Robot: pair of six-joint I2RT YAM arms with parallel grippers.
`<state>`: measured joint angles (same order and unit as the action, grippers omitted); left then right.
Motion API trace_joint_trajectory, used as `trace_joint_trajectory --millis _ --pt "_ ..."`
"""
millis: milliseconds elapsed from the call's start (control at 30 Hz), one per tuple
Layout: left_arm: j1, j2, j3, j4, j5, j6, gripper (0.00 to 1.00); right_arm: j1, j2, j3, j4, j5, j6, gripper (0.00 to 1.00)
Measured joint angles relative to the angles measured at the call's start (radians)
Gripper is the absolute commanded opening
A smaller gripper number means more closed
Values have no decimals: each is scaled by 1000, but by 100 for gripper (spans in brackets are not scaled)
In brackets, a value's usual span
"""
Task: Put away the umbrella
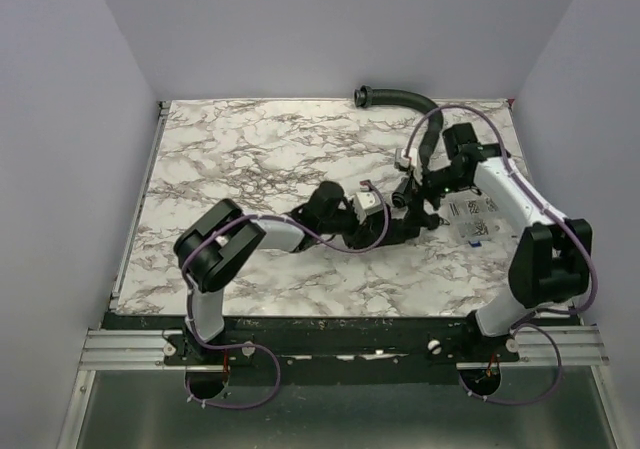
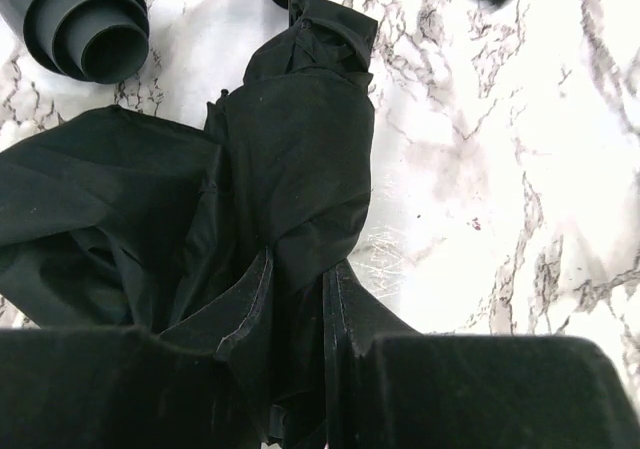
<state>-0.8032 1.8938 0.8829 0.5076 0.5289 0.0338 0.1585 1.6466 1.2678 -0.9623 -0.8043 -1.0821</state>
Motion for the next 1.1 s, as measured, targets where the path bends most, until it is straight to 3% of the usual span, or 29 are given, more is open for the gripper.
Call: trace_joint_trajectory --millis 133,267,400,733,833,967,1100 --pt "49 45 60 -47 105 -79 0 0 -144 -63 49 -27 -107 100" --pt "97 102 142 -122 218 -158 0 19 -301 -330 151 -55 -296 99" --pt "127 151 220 -206 291 -218 0 79 -299 -480 293 -16 -371 97" --pt "159 243 364 -364 402 -313 0 147 -283 -581 622 91 -436 91" --pt "159 262 388 -394 431 -331 1 179 -247 -602 649 135 -457 81" --pt "158 277 405 -439 464 -360 8 216 -199 -613 722 197 -460 45" --pt "159 262 401 -447 461 -392 39 233 -155 -568 697 228 -415 24"
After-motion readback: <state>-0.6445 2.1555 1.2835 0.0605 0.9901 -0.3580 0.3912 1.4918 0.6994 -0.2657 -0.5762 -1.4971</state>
